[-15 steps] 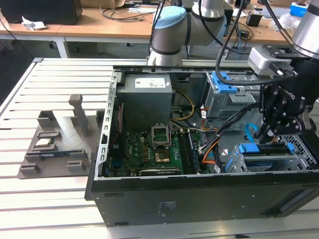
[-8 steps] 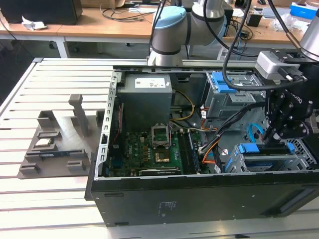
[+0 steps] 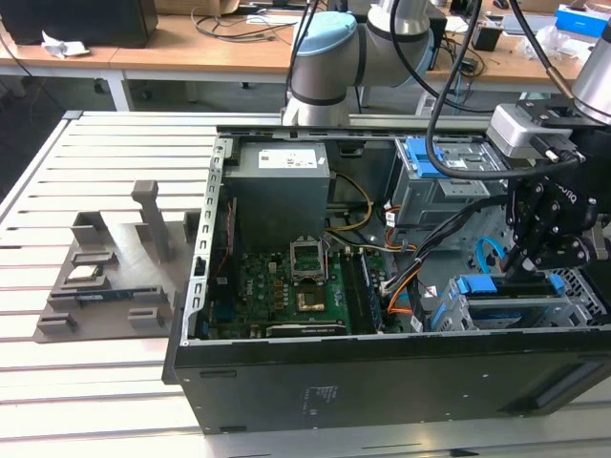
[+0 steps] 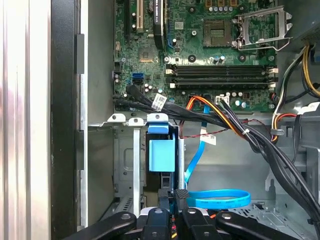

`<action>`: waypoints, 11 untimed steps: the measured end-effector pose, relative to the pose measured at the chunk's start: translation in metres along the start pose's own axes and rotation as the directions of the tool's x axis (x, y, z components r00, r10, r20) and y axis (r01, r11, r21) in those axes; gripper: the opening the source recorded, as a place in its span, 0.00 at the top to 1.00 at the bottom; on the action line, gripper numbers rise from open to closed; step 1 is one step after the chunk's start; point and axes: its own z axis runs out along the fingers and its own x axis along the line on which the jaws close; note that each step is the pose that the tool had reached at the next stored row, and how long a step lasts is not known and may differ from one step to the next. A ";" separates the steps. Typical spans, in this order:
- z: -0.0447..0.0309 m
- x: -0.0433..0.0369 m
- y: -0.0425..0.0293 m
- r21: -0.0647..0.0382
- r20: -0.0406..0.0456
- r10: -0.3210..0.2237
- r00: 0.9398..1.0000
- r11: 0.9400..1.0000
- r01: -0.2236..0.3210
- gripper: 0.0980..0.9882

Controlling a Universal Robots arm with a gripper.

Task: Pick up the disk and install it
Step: 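Insert the second disk wire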

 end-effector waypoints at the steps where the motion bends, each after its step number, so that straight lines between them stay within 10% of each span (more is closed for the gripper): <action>1: 0.0001 -0.0001 -0.0001 0.000 0.000 0.000 1.000 1.000 0.000 0.93; 11: 0.0011 -0.0002 -0.0014 0.000 0.000 0.000 1.000 1.000 0.000 0.85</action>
